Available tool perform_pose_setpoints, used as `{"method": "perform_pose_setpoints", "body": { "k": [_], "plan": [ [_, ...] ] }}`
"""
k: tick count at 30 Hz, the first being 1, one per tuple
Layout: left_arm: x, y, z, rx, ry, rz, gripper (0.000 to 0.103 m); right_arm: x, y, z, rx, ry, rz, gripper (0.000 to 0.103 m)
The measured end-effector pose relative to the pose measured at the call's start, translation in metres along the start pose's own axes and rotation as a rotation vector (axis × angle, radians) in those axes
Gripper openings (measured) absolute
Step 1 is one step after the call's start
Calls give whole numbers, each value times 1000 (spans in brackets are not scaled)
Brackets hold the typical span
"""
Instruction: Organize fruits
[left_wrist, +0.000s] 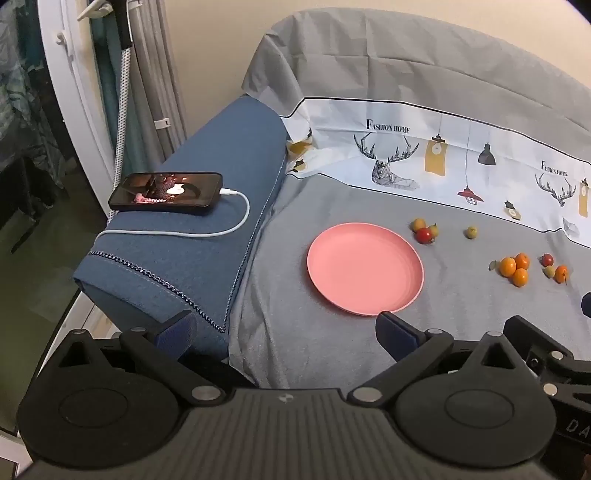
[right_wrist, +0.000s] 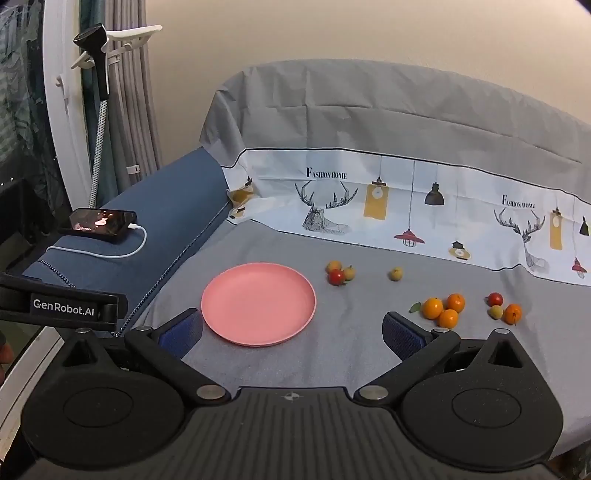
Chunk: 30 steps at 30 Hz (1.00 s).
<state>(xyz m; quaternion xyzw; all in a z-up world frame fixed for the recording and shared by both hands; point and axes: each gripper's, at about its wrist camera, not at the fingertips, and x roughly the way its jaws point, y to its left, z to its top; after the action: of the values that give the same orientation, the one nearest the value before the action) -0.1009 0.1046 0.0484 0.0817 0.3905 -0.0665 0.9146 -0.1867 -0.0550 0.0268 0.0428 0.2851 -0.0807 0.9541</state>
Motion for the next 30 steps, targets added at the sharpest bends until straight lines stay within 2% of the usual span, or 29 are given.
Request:
{"method": "perform_pose_setpoints", "body": {
  "k": [30],
  "plan": [
    [2, -1, -1, 3, 13, 13, 103, -5, 4, -1, -19, -25, 15, 103]
  ]
}}
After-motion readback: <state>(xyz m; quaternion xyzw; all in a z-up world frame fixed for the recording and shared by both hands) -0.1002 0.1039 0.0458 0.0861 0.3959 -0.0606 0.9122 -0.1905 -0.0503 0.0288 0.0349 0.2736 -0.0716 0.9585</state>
